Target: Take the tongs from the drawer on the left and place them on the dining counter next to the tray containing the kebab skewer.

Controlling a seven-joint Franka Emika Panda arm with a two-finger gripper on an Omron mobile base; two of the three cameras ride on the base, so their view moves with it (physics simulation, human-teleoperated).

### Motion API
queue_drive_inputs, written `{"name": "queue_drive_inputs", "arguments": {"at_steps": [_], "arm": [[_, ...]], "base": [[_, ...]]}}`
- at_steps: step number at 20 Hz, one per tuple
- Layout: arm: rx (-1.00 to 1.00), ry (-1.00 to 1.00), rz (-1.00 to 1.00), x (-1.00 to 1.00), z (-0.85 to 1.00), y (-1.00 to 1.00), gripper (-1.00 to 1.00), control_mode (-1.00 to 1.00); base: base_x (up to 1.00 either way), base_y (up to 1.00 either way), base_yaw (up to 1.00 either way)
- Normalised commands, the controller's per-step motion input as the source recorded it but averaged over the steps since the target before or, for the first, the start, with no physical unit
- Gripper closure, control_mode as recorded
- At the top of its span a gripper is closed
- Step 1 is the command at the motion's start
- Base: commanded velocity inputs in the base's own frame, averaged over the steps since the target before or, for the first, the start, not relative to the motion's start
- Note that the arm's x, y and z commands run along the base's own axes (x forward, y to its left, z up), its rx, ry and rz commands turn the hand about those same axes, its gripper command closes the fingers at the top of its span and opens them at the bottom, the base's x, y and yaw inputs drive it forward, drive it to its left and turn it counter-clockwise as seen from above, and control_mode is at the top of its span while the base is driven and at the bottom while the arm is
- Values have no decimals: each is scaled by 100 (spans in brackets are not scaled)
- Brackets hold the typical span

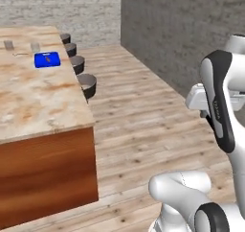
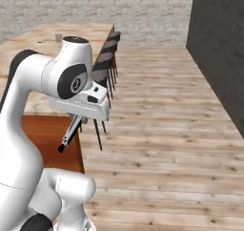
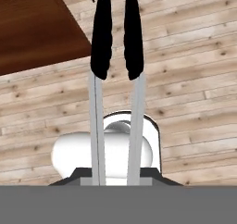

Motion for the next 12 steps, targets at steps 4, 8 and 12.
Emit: {"name": "queue_drive_inputs", "arguments": {"at_steps": [4,8,12], "arm": [[0,0,0,0,0,0,100,100],[0,0,0,0,0,0,100,100],[0,0,0,0,0,0,100,100]], "base": [[67,-100,38],[93,-99,48],[100,-90,56]]}}
